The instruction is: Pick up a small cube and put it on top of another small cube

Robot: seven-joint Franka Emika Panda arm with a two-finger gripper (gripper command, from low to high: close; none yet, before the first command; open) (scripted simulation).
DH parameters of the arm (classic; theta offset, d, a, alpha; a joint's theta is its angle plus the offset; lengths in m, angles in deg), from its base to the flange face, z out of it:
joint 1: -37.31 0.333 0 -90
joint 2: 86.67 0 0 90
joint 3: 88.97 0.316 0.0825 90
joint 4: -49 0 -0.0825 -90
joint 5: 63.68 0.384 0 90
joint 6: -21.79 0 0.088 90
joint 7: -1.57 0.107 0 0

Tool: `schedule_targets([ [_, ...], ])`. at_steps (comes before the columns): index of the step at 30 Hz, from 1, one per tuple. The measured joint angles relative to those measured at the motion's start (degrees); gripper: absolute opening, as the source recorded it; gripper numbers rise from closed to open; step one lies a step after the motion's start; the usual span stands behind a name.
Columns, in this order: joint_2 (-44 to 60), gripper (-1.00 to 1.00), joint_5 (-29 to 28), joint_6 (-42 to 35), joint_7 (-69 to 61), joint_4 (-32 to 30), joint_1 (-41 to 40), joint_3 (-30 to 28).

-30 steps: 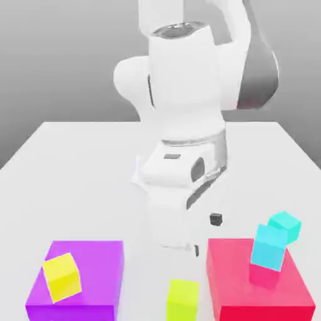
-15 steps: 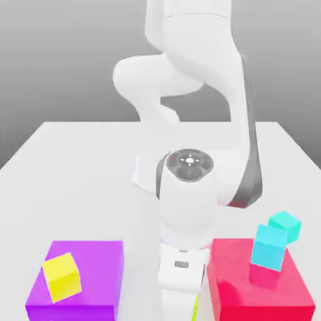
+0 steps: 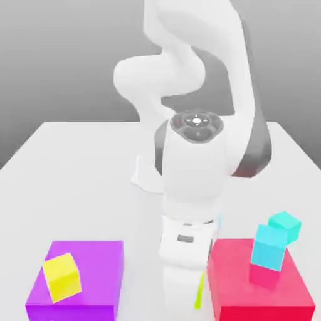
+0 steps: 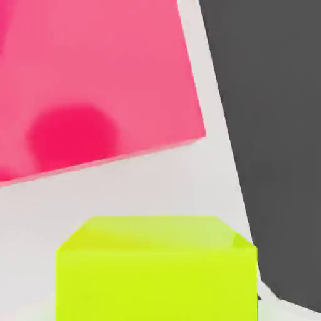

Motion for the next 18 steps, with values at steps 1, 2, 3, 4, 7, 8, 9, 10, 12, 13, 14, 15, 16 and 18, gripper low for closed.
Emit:
schedule_targets([
  [1,0.0,-1.0,-0.2,-2.5,0.0,1.7,1.2,1.2],
  [2,0.0,-1.0,-0.6,-4.9,0.0,3.2,2.5,2.4],
  [3,-0.1,-1.0,-0.9,-7.2,-0.1,4.7,3.8,3.5],
  [4,-0.2,-1.0,-1.3,-9.6,-0.1,6.1,5.2,4.7],
  [7,-1.2,-1.0,-2.7,-15.7,-0.9,9.0,9.6,8.3],
  [8,-2.2,-1.0,-3.2,-16.4,-1.8,8.5,10.9,9.7],
  [9,-3.2,-1.0,-3.5,-16.1,-2.9,7.2,11.8,10.7],
  [10,-4.2,-1.0,-3.6,-15.3,-4.0,5.5,12.4,11.5],
  [12,-6.5,-1.0,-3.9,-13.0,-6.3,1.7,13.4,12.8],
  [13,-7.7,-1.0,-4.0,-11.7,-7.4,-0.3,13.9,13.4],
  [14,-8.9,-1.0,-4.1,-10.3,-8.6,-2.3,14.4,14.0],
  [15,-10.1,-1.0,-4.3,-8.9,-9.7,-4.4,15.0,14.6],
  [16,-11.3,-1.0,-4.4,-7.5,-10.9,-6.4,15.8,15.2],
  [18,-13.8,-1.0,-4.8,-4.7,-13.1,-10.6,17.5,16.1],
])
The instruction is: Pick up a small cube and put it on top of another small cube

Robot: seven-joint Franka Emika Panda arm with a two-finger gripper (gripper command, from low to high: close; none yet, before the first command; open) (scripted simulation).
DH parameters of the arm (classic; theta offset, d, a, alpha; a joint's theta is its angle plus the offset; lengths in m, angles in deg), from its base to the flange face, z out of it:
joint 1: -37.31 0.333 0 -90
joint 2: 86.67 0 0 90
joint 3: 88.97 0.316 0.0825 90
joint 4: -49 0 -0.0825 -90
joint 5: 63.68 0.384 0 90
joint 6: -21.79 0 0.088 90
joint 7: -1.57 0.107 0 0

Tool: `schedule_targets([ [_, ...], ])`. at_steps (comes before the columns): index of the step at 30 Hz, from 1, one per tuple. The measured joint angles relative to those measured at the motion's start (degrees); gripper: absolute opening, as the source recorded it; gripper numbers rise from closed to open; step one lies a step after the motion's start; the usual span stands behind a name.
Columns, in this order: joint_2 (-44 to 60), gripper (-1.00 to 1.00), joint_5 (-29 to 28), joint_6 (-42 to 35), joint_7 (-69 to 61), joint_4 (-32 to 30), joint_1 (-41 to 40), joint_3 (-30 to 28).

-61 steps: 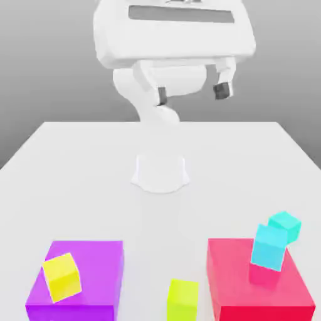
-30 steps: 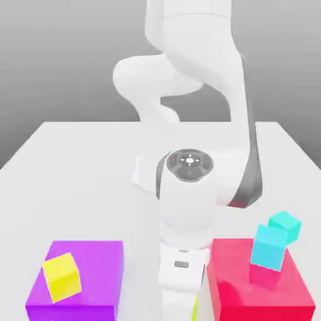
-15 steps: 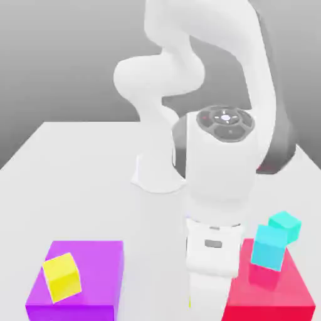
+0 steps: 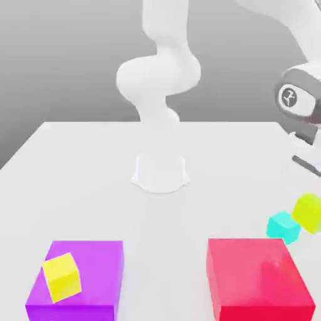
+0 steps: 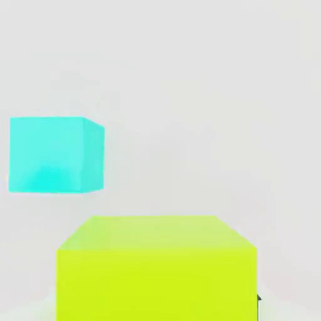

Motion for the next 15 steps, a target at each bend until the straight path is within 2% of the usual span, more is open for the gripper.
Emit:
schedule_targets([
  [6,-7.2,-1.0,-2.0,8.7,-5.9,-12.1,4.5,2.0],
  [11,0.4,-1.0,-3.8,18.4,-5.5,-13.6,4.5,2.0],
  [12,2.4,1.0,-4.3,20.4,-5.2,-13.5,4.6,1.8],
  [15,2.4,1.0,-4.3,20.4,-5.2,-13.5,4.6,1.8],
])
